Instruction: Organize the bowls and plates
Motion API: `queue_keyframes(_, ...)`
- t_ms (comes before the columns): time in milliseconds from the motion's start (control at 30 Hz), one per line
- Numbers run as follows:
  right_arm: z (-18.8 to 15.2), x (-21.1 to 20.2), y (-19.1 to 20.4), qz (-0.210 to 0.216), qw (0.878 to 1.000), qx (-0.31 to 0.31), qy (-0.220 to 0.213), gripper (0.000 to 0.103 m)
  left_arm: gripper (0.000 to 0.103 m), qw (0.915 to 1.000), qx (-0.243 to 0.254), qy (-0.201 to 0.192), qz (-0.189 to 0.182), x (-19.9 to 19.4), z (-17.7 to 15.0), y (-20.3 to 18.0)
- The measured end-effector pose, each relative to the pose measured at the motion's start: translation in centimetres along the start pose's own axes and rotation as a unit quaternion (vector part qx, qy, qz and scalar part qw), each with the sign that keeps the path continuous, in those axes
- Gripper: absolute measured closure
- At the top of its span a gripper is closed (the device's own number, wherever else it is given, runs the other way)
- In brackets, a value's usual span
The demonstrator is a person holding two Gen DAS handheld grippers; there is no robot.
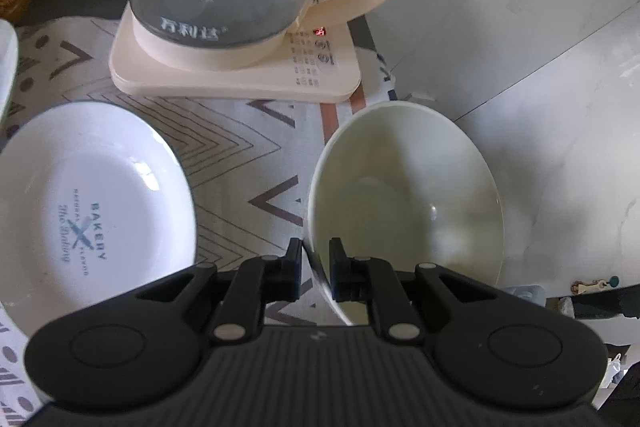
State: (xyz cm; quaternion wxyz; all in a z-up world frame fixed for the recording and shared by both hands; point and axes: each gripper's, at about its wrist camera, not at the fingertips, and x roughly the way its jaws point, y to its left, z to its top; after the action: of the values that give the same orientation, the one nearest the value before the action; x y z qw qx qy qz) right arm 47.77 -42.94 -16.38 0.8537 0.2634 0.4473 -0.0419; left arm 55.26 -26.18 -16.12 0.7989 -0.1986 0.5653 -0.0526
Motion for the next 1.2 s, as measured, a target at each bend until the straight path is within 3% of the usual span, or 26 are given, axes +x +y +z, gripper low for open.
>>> queue_keyframes(433, -2.4, -5.1, 2.7, 0.004, 0.999, 0.004, -0.039, 0.082, 0.092, 0.9988, 0.02, -0.028, -0.036, -6.4, -0.8, 1.6)
queue_keyframes(833, -6.0, -9.8, 5.0, -0.001, 0.998, 0.005, -0.063, 0.082, 0.092, 0.9978, 0.02, -0.027, -0.057, -11.3, -3.1, 4.3)
queue_keyframes(1200, -9.5, -11.9, 5.7, -0.009, 0.998, 0.012, -0.063, 0.082, 0.092, 0.9972, 0.026, -0.016, -0.068, -13.5, -5.7, 6.9)
